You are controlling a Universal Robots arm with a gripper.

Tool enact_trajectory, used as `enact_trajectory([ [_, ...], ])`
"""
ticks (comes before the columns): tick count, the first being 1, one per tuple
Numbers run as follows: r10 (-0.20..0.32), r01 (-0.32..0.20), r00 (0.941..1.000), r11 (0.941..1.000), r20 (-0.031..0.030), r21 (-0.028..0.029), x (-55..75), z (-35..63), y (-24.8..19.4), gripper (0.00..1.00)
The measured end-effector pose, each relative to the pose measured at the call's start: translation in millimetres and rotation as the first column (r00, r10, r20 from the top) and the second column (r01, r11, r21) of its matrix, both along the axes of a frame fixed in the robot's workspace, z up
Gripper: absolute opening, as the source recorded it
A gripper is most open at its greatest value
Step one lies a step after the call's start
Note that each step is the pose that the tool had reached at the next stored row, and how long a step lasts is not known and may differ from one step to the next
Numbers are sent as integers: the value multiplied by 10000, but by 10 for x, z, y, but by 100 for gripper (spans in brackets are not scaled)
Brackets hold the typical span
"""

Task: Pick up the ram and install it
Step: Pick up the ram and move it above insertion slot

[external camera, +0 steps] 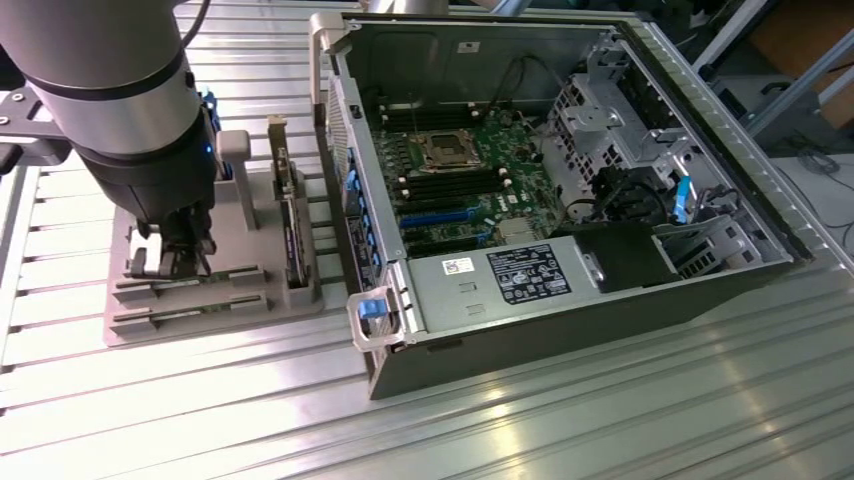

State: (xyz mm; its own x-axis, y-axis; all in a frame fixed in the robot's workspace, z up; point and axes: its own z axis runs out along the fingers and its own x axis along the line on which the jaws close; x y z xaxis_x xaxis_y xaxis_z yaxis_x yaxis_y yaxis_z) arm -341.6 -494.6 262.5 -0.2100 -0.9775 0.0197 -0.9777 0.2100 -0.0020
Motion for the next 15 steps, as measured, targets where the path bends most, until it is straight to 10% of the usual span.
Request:
enact_trajectory([
  [15,0,0,10000,10000,0,0,0,-29,0,30],
])
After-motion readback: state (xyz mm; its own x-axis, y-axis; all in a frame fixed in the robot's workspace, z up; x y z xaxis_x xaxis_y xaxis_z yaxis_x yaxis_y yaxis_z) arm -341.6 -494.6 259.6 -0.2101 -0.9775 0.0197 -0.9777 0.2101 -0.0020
